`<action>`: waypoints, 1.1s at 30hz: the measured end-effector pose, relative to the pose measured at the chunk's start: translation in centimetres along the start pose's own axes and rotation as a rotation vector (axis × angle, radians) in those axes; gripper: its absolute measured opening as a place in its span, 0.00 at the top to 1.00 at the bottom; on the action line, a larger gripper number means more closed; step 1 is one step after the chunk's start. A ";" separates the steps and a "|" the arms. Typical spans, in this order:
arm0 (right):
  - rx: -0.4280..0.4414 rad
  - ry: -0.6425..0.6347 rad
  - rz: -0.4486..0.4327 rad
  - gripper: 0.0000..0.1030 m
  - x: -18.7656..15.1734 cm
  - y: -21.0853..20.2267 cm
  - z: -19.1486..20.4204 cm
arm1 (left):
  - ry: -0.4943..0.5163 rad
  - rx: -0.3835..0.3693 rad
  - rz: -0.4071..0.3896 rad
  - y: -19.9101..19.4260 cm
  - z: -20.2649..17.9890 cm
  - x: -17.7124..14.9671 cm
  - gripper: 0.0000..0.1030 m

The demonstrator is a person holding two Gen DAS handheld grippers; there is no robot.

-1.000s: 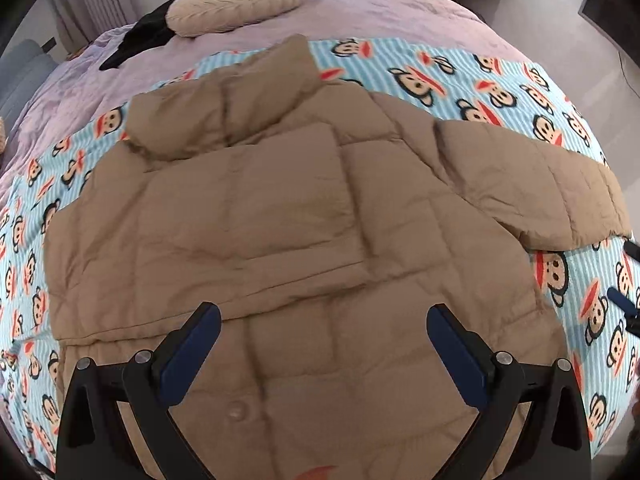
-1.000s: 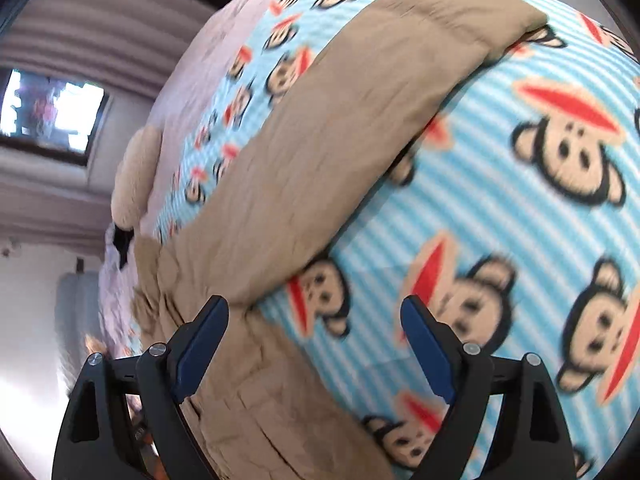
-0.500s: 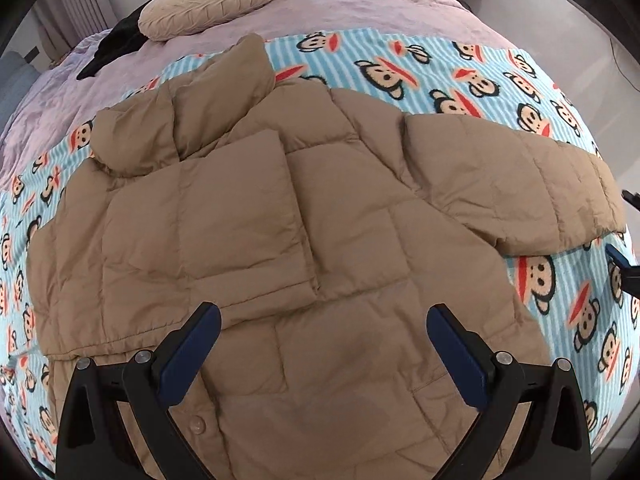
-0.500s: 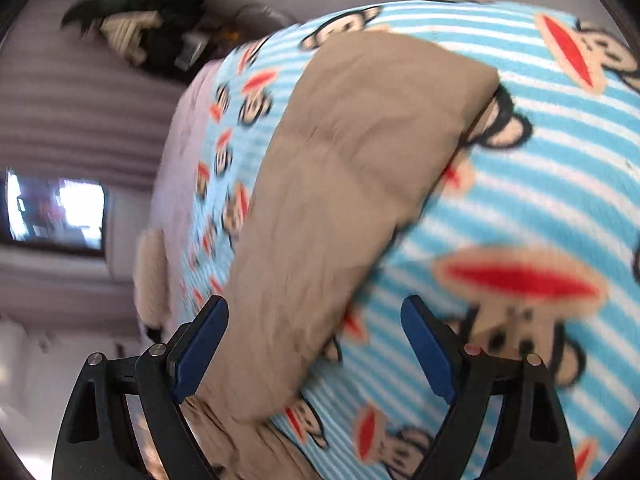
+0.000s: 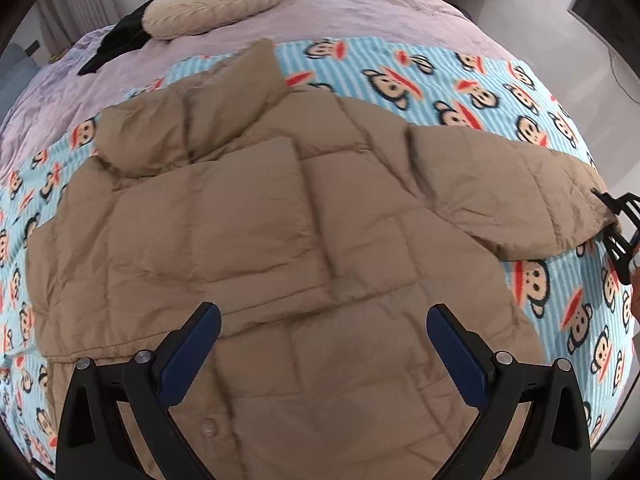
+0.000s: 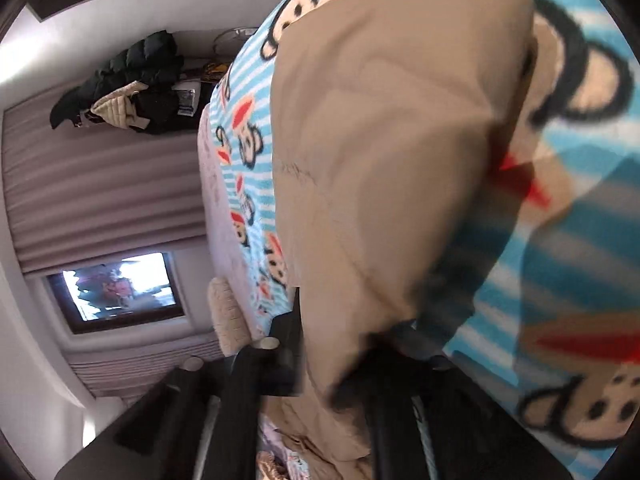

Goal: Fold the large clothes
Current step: 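Fold the sleeve nearest the right tool across the body and release, then grasp the jacket hem with both tools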

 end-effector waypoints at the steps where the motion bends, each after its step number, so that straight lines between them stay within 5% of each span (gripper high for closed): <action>1: 0.015 -0.016 0.010 0.93 -0.3 0.3 0.5 | -0.010 0.000 0.001 -0.1 0.7 0.0 0.00; 11: 0.117 -0.372 0.275 0.93 -10.7 7.0 11.8 | -0.100 0.087 -0.072 -1.2 10.3 0.4 0.00; 19: -0.017 -0.917 0.550 0.93 -30.3 16.0 18.3 | -0.213 0.097 -0.078 -0.2 18.2 -1.3 0.00; 23: -0.110 -1.057 0.680 0.93 -39.8 19.7 14.6 | -0.269 0.099 -0.078 0.3 21.0 -2.5 0.00; 26: -0.208 -1.070 0.734 0.93 -43.8 21.9 9.8 | -0.314 0.098 -0.069 0.8 23.0 -3.3 0.00; 33: -0.385 -0.992 0.756 0.93 -44.3 23.2 1.0 | -0.362 0.079 -0.059 2.1 24.5 -4.0 0.00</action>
Point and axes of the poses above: each gripper's, at about its wrist camera, not at the fingertips, and y roughly the way its jaws point, z to its left, x to its top, the point moved 3 cm from there along y, roughly the way its jaws point, and after that the axes turned 10 degrees about x, right-handed, at the moved point
